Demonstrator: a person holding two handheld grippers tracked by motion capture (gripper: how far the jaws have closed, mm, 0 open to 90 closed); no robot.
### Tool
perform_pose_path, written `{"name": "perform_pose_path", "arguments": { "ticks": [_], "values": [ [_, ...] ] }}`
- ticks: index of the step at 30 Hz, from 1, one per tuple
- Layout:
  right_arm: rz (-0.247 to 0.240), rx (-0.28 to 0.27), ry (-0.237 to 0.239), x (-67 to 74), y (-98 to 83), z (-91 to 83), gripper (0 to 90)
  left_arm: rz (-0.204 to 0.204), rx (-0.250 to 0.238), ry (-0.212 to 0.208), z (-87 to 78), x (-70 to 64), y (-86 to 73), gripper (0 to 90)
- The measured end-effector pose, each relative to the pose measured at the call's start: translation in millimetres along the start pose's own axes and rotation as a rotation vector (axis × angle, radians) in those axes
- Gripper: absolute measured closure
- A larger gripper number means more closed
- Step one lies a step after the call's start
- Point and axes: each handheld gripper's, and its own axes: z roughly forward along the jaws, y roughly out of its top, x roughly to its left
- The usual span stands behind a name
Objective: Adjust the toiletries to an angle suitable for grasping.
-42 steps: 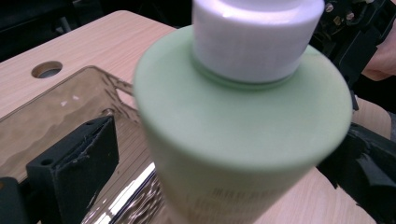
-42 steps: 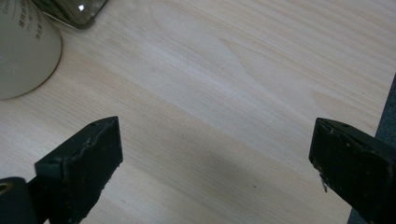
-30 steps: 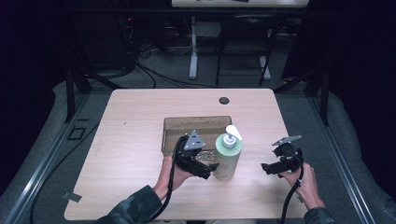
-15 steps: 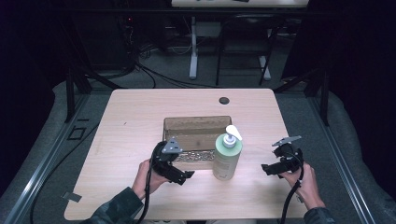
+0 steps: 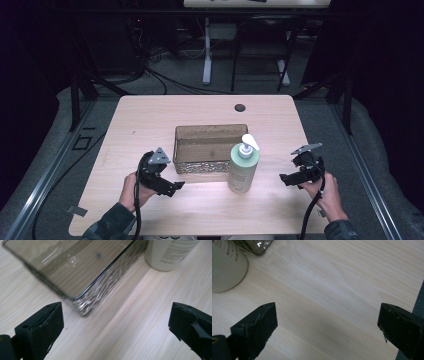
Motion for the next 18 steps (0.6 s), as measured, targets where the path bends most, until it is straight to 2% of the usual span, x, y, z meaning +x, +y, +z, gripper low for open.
{"name": "perform_pose_path", "arguments": {
  "ticks": [7,18],
  "values": [
    [-0.006,-0.003,-0.004,-0.2,1.6,-1.3,2.3,-0.051,0.061,0.022,-5.9,20.4,-15.5,0.0],
    [-0.013,0.003,-0.003,-0.7,2.1,-0.2,2.5,-0.062,0.087,0.018,-1.3,25.8,-17.0,0.0]
  ]
}}
